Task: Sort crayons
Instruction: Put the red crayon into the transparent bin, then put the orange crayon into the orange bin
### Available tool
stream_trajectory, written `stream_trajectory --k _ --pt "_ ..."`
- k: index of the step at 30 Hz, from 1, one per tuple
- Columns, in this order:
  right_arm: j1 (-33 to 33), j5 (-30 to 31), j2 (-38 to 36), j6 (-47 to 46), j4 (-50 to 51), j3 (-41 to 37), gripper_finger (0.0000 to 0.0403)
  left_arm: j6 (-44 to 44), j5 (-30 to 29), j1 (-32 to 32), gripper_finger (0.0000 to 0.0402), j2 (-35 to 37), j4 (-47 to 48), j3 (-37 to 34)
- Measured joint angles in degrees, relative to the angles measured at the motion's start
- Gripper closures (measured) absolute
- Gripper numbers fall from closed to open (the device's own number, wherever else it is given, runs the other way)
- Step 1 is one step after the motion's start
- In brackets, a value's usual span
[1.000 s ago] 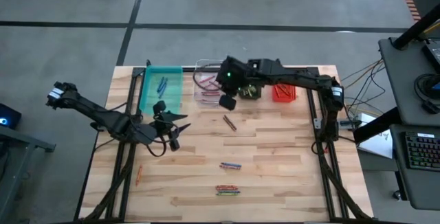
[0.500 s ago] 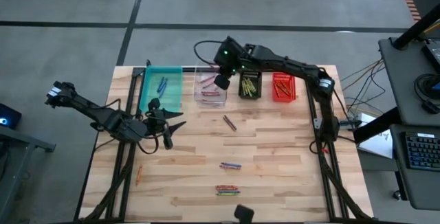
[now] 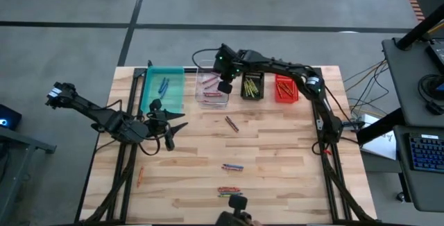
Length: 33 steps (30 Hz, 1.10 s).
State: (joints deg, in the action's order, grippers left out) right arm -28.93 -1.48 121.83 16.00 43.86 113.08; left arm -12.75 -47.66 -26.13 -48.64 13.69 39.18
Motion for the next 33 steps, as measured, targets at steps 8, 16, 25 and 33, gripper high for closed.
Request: stream_trajectory --k 8,16,25,33 --pt "0.0 0.0 1.3 0.7 -4.3 0.0 0.039 0.0 0.0 0.0 0.0261 0.0 0.0 0.0" --pt "0.0 0.0 1.3 -0.3 -6.9 0.0 0.0366 0.0 0.0 0.0 0.0261 0.0 0.1 0.0" --pt "0.0 0.0 1.1 -1.0 -6.9 0.0 0.0326 -1.2 0.0 0.0 0.0261 0.0 0.3 0.0" --pt "1.0 -0.5 -2.8 -4.5 -5.9 0.0 0.0326 -13.1 0.2 0.0 0.0261 0.0 9.5 0.0"
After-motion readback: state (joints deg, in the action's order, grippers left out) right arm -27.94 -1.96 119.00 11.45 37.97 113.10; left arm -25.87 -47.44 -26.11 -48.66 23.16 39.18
